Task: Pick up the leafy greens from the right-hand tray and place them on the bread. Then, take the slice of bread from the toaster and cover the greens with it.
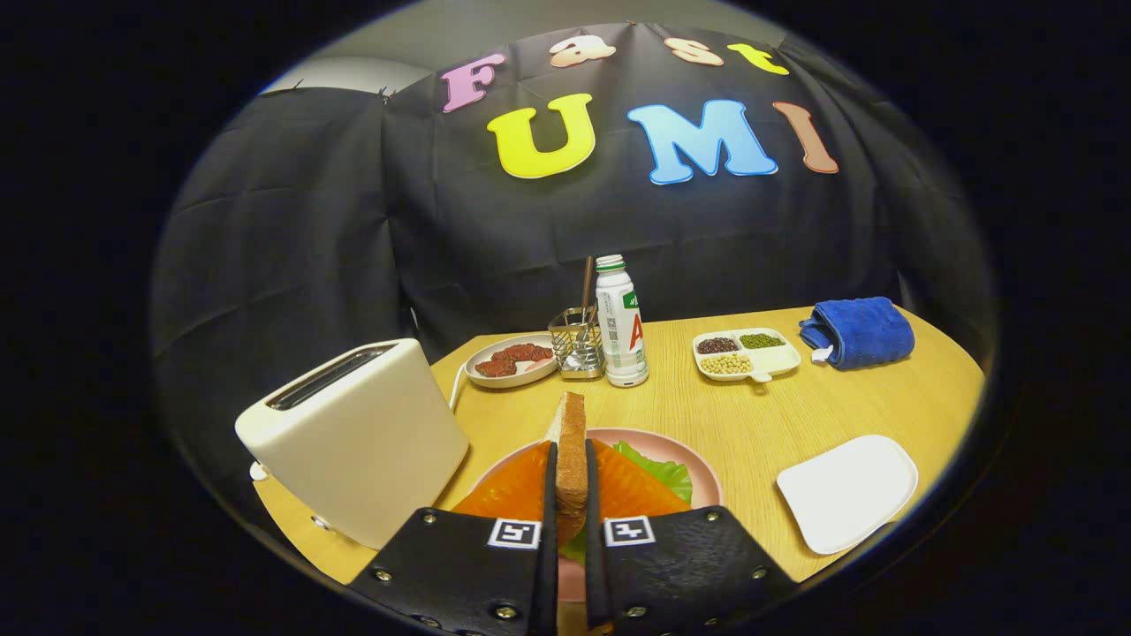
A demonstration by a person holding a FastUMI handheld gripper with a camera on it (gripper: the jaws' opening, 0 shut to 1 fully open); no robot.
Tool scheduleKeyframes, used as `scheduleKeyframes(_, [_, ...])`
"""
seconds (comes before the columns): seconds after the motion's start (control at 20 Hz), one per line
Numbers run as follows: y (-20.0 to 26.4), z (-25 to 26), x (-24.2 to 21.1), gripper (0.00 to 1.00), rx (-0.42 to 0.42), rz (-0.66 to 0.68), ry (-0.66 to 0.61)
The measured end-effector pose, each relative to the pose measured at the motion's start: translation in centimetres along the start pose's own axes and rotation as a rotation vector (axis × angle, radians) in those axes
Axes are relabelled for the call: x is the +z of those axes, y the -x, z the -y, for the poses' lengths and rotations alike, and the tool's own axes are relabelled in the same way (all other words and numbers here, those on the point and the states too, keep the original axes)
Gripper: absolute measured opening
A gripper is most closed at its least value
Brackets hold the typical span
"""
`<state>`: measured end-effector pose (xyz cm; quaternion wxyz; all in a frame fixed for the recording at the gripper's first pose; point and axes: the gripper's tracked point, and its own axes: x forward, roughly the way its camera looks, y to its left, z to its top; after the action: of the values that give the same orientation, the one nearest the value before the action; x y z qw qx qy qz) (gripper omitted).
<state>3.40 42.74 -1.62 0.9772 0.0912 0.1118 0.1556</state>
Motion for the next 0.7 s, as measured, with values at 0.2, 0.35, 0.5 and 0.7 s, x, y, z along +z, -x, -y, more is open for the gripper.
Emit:
scheduleKeyframes(0.2, [-0.1, 1.5, -0.8, 0.16, 0.012, -0.025, -0.027])
scheduleKeyframes(0.35, [-0.2, 2.2, -1.3, 0.18, 0.023, -0.038, -0.031])
scheduleKeyframes(0.5, [-0.2, 2.8, -1.2, 0.25, 0.010, -0.033, 0.011])
scheduleKeyframes(0.7, [-0.4, 3.0, -1.4, 0.28, 0.015, -0.037, 0.019])
